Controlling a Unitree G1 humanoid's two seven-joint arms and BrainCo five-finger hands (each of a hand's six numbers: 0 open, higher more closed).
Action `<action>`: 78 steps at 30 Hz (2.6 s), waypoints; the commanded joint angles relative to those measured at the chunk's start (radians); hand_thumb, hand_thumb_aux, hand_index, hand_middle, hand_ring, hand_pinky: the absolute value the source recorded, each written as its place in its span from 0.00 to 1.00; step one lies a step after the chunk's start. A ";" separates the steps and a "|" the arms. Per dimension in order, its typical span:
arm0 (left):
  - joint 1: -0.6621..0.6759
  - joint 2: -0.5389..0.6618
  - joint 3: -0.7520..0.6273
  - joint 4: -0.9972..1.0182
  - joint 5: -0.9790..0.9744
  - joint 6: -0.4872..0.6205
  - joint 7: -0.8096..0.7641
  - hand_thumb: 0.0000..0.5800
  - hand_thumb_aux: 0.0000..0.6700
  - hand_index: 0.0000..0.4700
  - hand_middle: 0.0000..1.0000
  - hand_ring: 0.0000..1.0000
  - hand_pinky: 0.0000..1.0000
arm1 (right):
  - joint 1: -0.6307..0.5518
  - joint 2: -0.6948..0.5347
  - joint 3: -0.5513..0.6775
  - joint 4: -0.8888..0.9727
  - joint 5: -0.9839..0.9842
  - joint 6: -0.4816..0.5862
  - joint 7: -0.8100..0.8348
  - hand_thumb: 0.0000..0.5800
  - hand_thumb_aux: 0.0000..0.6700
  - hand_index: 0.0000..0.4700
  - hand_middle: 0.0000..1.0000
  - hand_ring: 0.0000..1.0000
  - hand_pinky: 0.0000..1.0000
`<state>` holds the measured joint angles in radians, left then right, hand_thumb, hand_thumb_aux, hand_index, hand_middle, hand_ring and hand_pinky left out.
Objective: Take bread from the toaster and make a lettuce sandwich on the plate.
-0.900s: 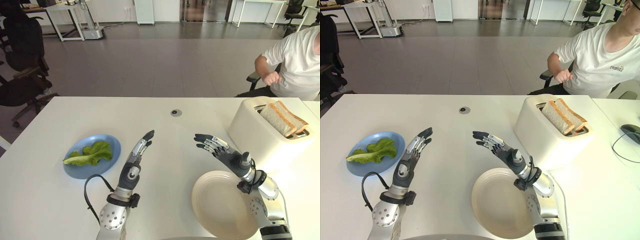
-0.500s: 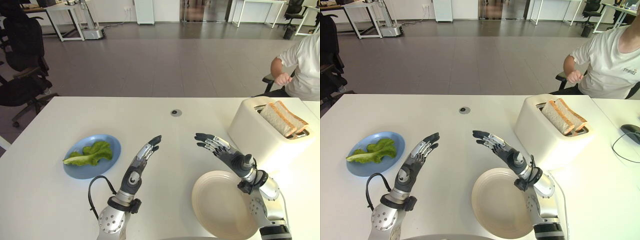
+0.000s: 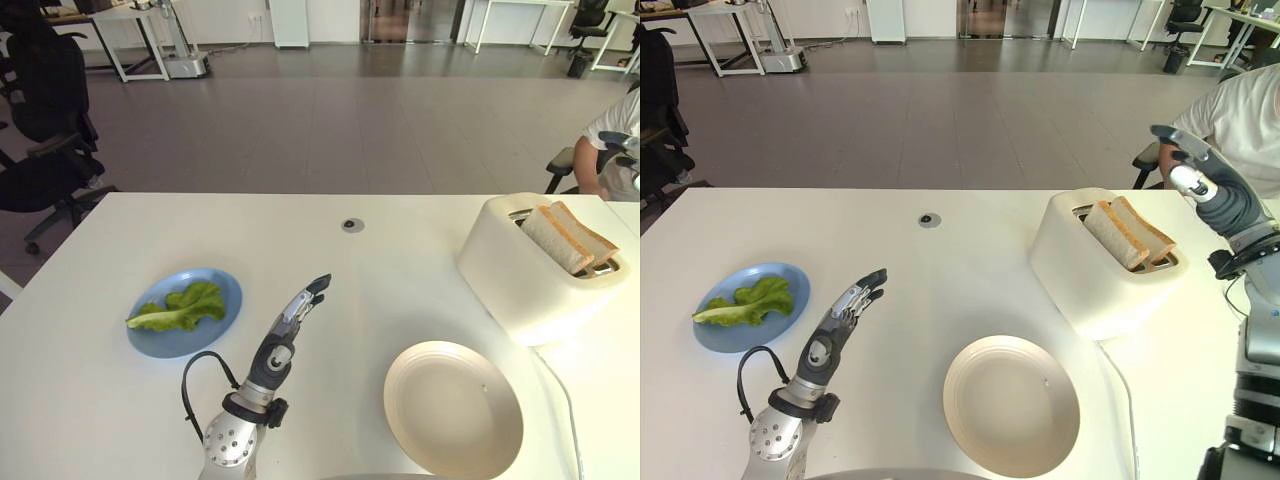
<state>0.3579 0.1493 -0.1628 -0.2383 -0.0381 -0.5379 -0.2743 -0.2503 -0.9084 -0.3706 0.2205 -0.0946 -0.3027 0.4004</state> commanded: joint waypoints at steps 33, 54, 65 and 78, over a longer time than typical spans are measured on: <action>-0.004 0.014 -0.005 0.004 0.019 -0.035 0.031 0.00 0.00 0.00 0.00 0.00 0.00 | -0.131 -0.042 -0.080 0.114 0.452 0.337 0.248 1.00 1.00 1.00 0.00 0.00 0.00; 0.068 0.084 -0.059 -0.346 0.123 0.009 0.016 0.00 0.00 0.00 0.00 0.00 0.00 | 0.398 0.035 0.164 -0.576 0.571 0.521 0.893 1.00 1.00 1.00 0.00 0.00 0.00; 0.063 0.110 0.205 -0.157 -0.010 0.161 0.076 0.00 0.00 0.00 0.00 0.00 0.00 | 0.369 0.067 0.350 -0.452 0.248 0.195 0.755 0.57 0.35 0.35 0.00 0.00 0.00; 0.111 0.437 0.555 0.121 0.628 0.136 0.326 0.00 0.00 0.00 0.00 0.00 0.00 | 0.323 0.136 0.318 -0.488 0.310 0.243 0.590 0.00 0.00 0.00 0.00 0.00 0.00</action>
<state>0.4749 0.5287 0.3818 -0.2118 0.5172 -0.3960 0.0146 0.0662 -0.7835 -0.0490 -0.2569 0.1984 -0.0671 1.0009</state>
